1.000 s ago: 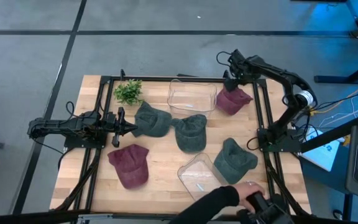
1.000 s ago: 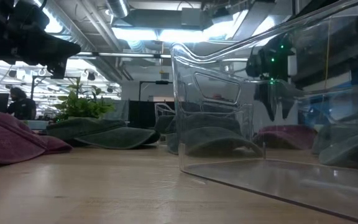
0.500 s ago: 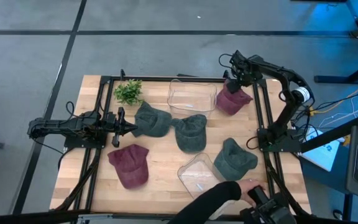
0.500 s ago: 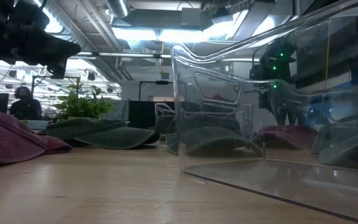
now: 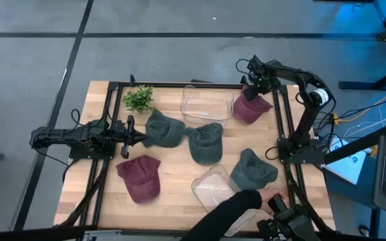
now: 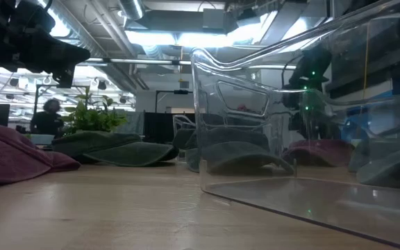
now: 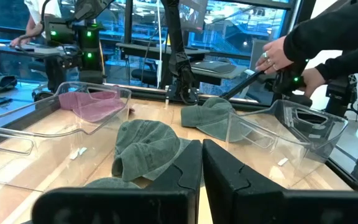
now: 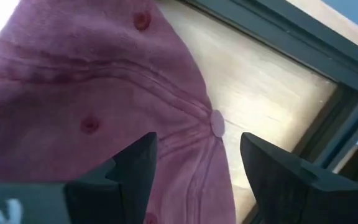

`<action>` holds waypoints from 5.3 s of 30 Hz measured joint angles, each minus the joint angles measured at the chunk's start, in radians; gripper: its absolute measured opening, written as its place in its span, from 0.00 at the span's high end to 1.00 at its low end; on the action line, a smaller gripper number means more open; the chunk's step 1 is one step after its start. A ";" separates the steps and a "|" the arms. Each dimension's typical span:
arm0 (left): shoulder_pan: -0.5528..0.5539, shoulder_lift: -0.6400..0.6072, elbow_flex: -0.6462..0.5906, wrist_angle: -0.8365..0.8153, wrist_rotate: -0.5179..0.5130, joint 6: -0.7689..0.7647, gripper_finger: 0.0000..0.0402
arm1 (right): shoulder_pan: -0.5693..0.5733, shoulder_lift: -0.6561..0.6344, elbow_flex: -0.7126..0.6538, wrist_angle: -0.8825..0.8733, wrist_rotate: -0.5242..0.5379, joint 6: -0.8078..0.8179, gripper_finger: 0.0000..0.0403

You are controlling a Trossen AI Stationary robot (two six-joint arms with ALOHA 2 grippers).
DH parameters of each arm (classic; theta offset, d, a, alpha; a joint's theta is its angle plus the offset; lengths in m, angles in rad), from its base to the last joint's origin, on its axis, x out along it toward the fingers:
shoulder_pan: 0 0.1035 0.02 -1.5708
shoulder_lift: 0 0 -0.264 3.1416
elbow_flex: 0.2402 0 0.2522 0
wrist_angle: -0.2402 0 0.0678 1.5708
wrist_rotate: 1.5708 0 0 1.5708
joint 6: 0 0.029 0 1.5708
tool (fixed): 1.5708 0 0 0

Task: Pick & Place hat
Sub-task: Put the top red cap into the top transparent bin

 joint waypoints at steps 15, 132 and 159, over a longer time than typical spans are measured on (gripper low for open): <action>0.000 0.000 0.000 0.000 0.000 0.000 0.98 | -0.058 0.012 -0.036 0.063 -0.112 0.030 0.43; 0.000 0.000 0.000 0.000 0.000 0.000 0.97 | 0.187 -0.699 0.007 0.330 -0.228 0.117 0.90; 0.000 0.000 0.000 0.000 0.000 0.000 0.97 | 0.395 -0.704 0.008 0.583 -0.274 0.189 0.90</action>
